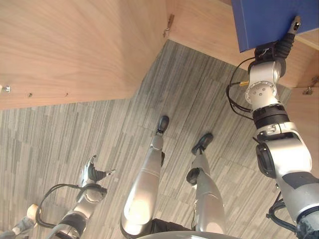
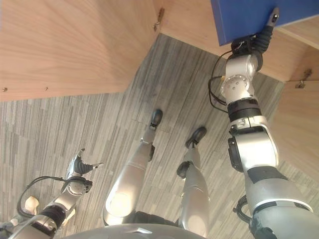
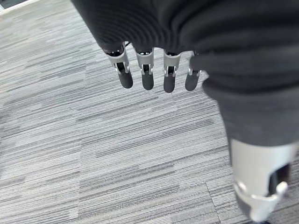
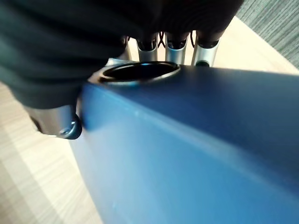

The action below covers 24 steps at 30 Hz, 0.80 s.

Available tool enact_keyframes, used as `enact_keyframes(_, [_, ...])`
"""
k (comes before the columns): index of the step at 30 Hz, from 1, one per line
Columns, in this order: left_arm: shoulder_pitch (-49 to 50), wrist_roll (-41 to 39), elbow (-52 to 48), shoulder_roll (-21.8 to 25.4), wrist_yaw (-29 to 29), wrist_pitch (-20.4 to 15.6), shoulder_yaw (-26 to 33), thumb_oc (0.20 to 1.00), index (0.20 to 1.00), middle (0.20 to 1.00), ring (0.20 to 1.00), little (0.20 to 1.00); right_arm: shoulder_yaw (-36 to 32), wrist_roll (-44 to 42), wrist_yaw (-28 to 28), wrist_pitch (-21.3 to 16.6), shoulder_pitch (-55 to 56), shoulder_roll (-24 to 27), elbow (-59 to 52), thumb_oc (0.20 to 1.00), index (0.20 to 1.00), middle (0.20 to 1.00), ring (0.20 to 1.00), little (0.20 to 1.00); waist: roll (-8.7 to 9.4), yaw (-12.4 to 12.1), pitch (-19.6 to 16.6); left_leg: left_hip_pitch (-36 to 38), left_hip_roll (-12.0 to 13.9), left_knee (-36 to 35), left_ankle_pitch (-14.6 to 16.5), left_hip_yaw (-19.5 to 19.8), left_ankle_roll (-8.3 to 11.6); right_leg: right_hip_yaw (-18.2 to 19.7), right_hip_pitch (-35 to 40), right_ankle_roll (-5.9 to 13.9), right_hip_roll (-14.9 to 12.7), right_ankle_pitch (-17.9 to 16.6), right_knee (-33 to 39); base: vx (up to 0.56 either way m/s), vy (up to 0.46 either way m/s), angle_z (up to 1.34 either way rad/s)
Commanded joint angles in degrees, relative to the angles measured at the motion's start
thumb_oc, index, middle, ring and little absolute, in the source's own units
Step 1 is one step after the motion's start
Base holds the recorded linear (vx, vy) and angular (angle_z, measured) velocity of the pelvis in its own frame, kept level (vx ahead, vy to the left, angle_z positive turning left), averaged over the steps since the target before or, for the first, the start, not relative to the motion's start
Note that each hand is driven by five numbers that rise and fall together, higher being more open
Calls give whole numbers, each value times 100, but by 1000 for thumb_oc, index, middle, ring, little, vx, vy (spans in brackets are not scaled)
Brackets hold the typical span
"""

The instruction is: Put the empty folder in the office cabinet

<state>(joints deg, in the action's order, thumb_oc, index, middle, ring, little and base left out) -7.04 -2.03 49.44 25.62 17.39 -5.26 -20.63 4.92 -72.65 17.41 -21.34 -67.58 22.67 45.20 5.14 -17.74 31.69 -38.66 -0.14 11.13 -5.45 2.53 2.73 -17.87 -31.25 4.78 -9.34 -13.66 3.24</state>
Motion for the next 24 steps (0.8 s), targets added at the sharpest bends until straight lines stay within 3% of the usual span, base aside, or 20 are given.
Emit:
enact_keyframes(1, [476, -144, 48, 178, 35, -3, -112, 1000, 1000, 1000, 1000, 1000, 3, 157, -126, -404, 31, 574, -262, 200, 200, 200, 200, 200, -80, 145, -190, 499, -66, -83, 894, 519, 99, 51, 36, 768, -652, 298, -134, 284, -19, -10])
enact_keyframes(6, [494, -123, 133, 76, -41, 50, -133, 1000, 1000, 1000, 1000, 1000, -70, 18, -237, -421, 389, 611, -472, 200, 200, 200, 200, 200, -176, 289, -190, 721, -182, 805, 1592, 749, 102, 122, -348, 773, -671, 161, 4, 256, -123, 14])
enact_keyframes(10, [527, -114, 162, 37, -66, 119, -151, 1000, 1000, 1000, 1000, 1000, -350, -75, -234, -474, 859, 709, -679, 200, 200, 200, 200, 200, -184, 343, -190, 974, -204, 1048, 1903, 1128, 144, 290, -417, 789, -667, 100, -29, 288, -254, 64])
enact_keyframes(11, [522, -120, 112, 61, -66, 108, -148, 1000, 1000, 1000, 1000, 1000, -362, -112, -237, -463, 823, 729, -648, 200, 200, 200, 200, 200, -149, 373, -190, 918, -241, 1059, 1885, 1142, 163, 255, -428, 770, -723, 31, -62, 206, -301, 83])
enact_keyframes(15, [519, -219, -101, 75, -51, 27, -210, 1000, 1000, 1000, 1000, 1000, -522, -185, -89, -590, 518, 1072, -214, 200, 200, 200, 200, 200, -147, 393, -190, 1074, 152, 286, 1591, 1351, 363, -6, -331, 677, -566, 49, -207, 132, -336, 49])
enact_keyframes(21, [600, -53, -159, -12, -40, 25, -421, 1000, 1000, 1000, 1000, 1000, -426, -142, 139, -571, -45, 1514, 395, 200, 200, 200, 200, 200, -212, 397, -190, 1258, 531, -744, 1118, 1294, 452, -84, -484, 639, -333, 166, -127, 60, -95, -18])
enact_keyframes(24, [636, -25, -198, -21, -28, 4, -442, 1000, 1000, 1000, 1000, 1000, -407, -68, 255, -525, -242, 1689, 646, 200, 200, 200, 200, 200, -274, 402, -190, 1307, 586, -1022, 999, 1297, 446, -55, -536, 643, -286, 194, -95, 25, -17, -8])
